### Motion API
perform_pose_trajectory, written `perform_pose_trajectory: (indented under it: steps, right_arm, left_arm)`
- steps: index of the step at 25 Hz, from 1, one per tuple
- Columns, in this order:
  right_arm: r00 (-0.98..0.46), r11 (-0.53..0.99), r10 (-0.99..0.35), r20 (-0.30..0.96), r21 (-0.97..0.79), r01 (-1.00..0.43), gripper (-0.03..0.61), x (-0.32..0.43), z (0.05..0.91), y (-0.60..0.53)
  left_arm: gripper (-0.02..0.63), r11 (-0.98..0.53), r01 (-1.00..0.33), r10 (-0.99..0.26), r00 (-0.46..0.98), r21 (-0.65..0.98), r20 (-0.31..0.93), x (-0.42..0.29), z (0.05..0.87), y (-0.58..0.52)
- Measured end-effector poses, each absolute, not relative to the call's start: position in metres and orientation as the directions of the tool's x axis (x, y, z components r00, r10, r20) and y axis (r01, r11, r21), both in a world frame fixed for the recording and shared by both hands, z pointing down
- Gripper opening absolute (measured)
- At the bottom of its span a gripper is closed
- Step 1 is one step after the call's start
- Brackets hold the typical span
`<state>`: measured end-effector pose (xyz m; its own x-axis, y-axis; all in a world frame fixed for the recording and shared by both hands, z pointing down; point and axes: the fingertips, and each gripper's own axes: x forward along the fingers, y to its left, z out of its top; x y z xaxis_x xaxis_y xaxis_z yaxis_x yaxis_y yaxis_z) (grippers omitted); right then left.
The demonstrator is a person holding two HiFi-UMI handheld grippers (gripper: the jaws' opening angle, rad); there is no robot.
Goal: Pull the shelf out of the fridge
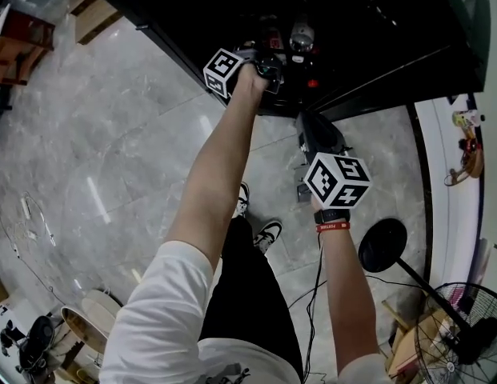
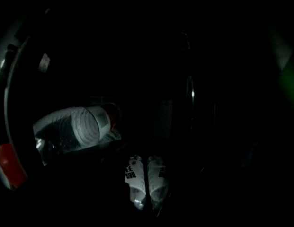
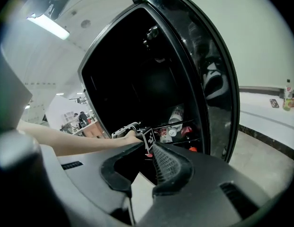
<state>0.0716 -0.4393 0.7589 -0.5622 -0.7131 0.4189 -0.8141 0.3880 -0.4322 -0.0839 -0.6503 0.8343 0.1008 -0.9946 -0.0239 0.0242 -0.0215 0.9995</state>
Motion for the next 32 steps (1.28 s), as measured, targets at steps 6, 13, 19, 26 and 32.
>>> perform_pose_trajectory:
  steps: [6, 13, 19, 26, 32]
  right_arm:
    - [-0.556, 0.362, -0.727, 0.404, -0.462, -0.81, 0.063, 0.081, 0.767, -0.451]
    - [-0.544, 0.301, -0.743, 0.389, -0.532, -0.791, 0.061, 0.082, 0.783, -0.455]
    - [-0.539, 0.254, -0.758, 0.368, -0.595, -0.763, 0.058, 0.086, 0.786, -0.455]
    - [-0.533, 0.254, -0.753, 0.385, -0.577, -0.776, 0.057, 0.088, 0.787, -0.442]
    - [-0.538, 0.259, -0.753, 0.378, -0.582, -0.771, 0.055, 0.088, 0.778, -0.437]
  left_arm:
    - [0.095, -0.093, -0.202, -0.99, 0.127, 0.975, -0.068, -0.083, 0.828, -0.657]
    - [0.044, -0.189, -0.051, -0.981, 0.055, 0.981, -0.186, -0.08, 0.829, -0.646]
    - [0.043, -0.18, -0.069, -0.982, 0.064, 0.981, -0.176, -0.077, 0.83, -0.642]
    - [0.043, -0.188, -0.065, -0.981, 0.067, 0.98, -0.184, -0.081, 0.825, -0.631]
    - [0.043, -0.19, -0.067, -0.98, 0.075, 0.98, -0.184, -0.081, 0.823, -0.621]
